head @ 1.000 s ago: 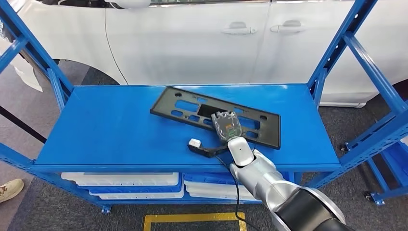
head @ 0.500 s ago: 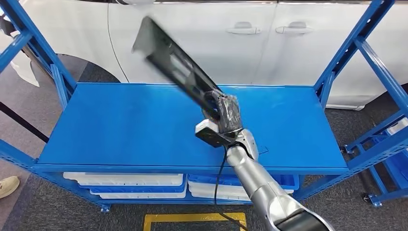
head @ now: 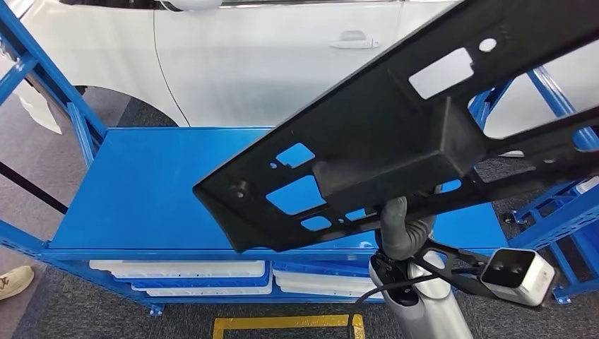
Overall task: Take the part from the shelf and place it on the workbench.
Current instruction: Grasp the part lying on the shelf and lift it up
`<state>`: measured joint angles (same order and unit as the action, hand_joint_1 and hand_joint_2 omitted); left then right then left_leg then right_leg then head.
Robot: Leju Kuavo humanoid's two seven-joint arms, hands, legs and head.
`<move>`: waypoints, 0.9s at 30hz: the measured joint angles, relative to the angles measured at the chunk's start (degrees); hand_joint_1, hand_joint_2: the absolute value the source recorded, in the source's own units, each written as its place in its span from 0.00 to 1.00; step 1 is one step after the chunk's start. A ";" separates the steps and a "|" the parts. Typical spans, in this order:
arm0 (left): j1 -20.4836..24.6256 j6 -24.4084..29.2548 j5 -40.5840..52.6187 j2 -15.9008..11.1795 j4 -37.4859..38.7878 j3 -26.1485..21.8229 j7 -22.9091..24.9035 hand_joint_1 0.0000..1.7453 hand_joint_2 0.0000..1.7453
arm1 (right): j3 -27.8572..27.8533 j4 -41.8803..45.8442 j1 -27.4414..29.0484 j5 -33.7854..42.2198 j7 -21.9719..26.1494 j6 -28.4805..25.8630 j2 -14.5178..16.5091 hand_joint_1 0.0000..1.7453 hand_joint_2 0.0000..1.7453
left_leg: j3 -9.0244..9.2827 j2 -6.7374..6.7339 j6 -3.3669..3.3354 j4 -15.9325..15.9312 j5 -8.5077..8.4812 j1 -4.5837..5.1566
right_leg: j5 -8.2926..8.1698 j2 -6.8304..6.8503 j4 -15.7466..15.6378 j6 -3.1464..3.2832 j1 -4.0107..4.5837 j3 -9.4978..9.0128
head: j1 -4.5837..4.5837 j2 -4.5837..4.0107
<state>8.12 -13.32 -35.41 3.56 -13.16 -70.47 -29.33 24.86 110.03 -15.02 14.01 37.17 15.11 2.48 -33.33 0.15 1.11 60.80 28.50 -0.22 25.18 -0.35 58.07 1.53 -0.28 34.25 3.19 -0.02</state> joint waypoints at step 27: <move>-0.61 4.19 0.01 -1.09 0.01 -0.41 3.80 0.00 1.00 | 12.70 1.78 -5.54 2.96 1.71 -5.30 -7.31 1.00 1.00 | -3.01 -0.35 -0.52 -2.26 -6.28 -0.24 | 4.47 -0.33 0.84 -1.77 -0.19 -4.76 | 0.01 0.00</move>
<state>7.51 -9.13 -35.40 2.46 -13.16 -70.88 -25.53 37.57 111.80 -20.56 16.97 38.87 9.81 -4.83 -36.34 -0.19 0.59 58.54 22.22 -0.46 29.65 -0.68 58.91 -0.24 -0.47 29.49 3.20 -0.02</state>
